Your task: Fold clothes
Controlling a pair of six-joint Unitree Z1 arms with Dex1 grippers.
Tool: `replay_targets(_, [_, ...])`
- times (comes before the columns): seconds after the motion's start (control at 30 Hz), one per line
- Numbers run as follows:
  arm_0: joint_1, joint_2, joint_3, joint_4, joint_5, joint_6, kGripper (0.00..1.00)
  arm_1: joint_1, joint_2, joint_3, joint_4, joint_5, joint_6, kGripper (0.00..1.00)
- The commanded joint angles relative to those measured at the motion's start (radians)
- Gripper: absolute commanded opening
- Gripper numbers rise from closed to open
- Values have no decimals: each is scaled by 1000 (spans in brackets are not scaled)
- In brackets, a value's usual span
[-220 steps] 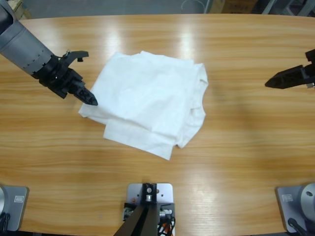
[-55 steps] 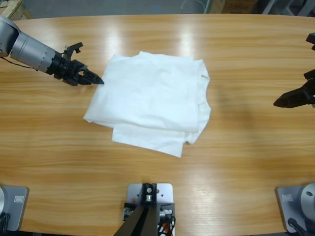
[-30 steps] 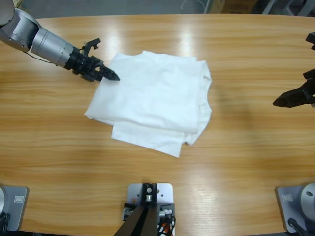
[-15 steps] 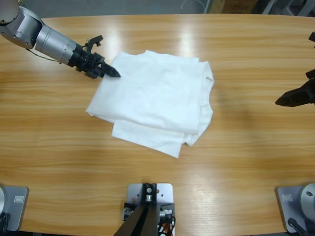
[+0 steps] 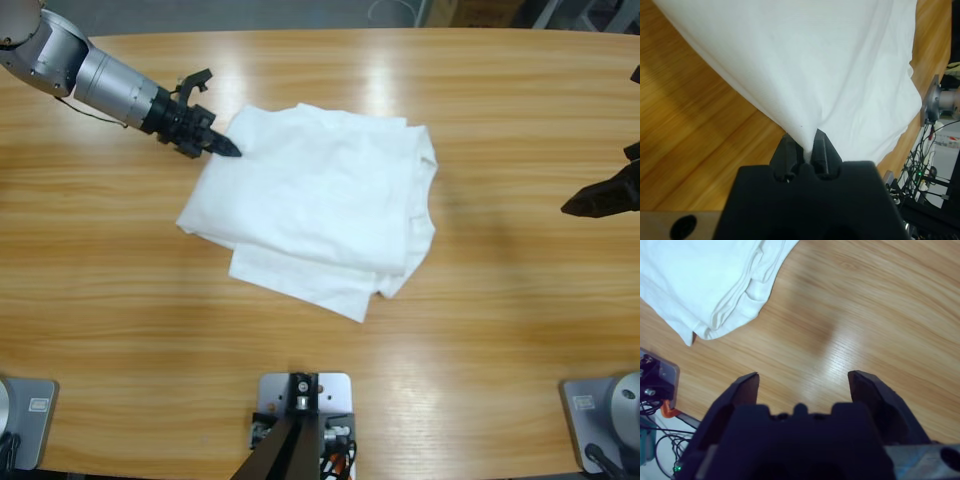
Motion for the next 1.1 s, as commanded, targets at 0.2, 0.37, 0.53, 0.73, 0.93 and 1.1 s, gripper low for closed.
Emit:
replay_targets(0.2, [12,1,117,-14,-19,7,0,-12,-25,40,-8,4,-11,729])
replay_targets(0.37, [130,-65,229,-14,-12,42,0,-12,-20,45,-16,4,-11,729])
replay_targets(0.53, [282,-145,308,-4,-11,78,0,-12,-25,46,-17,9,-11,729])
replay_targets(0.73, [390,-287,285,54,70,49,0,-12,-32,44,-14,12,-11,729])
replay_targets(0.93, [373,-355,179,229,79,52,0,-12,-32,49,-20,28,-11,729])
replay_targets(1.1, [239,-328,10,353,79,4,0,-12,-39,52,-23,38,-11,734])
